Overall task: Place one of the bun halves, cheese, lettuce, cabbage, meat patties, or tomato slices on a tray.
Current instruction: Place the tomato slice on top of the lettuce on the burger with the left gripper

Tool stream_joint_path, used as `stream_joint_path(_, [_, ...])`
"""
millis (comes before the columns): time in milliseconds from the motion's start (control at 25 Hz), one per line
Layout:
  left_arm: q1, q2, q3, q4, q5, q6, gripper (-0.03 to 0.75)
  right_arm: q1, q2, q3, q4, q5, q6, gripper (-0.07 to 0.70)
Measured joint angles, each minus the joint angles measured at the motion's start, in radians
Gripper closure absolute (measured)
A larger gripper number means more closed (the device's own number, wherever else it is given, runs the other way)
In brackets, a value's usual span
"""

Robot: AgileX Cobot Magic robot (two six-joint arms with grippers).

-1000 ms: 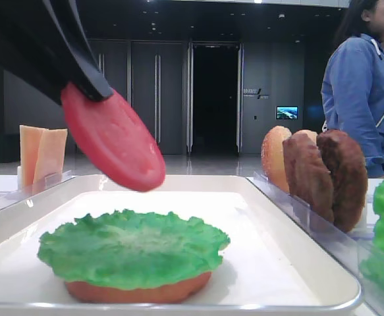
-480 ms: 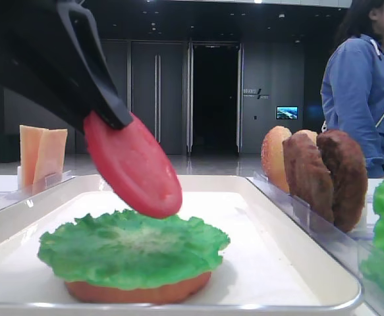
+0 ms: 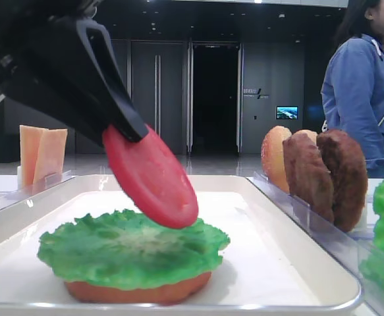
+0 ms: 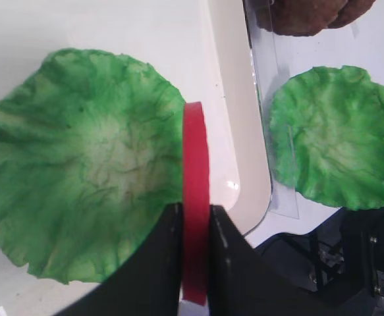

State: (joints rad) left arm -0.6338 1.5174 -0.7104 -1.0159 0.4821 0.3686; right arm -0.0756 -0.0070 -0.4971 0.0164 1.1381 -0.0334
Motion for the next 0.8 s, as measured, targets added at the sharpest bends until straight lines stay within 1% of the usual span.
stream_joint_path(200, [0.000, 0.021, 0.000, -0.011, -0.001, 0.002, 0.655, 0.000, 0.000, 0.000, 0.000, 0.000, 0.000, 0.095])
stream_joint_path(400, [0.000, 0.026, 0.000, -0.036, -0.005, 0.032, 0.655, 0.000, 0.000, 0.000, 0.000, 0.000, 0.000, 0.095])
stream_joint_path(800, [0.000, 0.026, 0.000, -0.043, -0.017, 0.053, 0.655, 0.000, 0.000, 0.000, 0.000, 0.000, 0.000, 0.095])
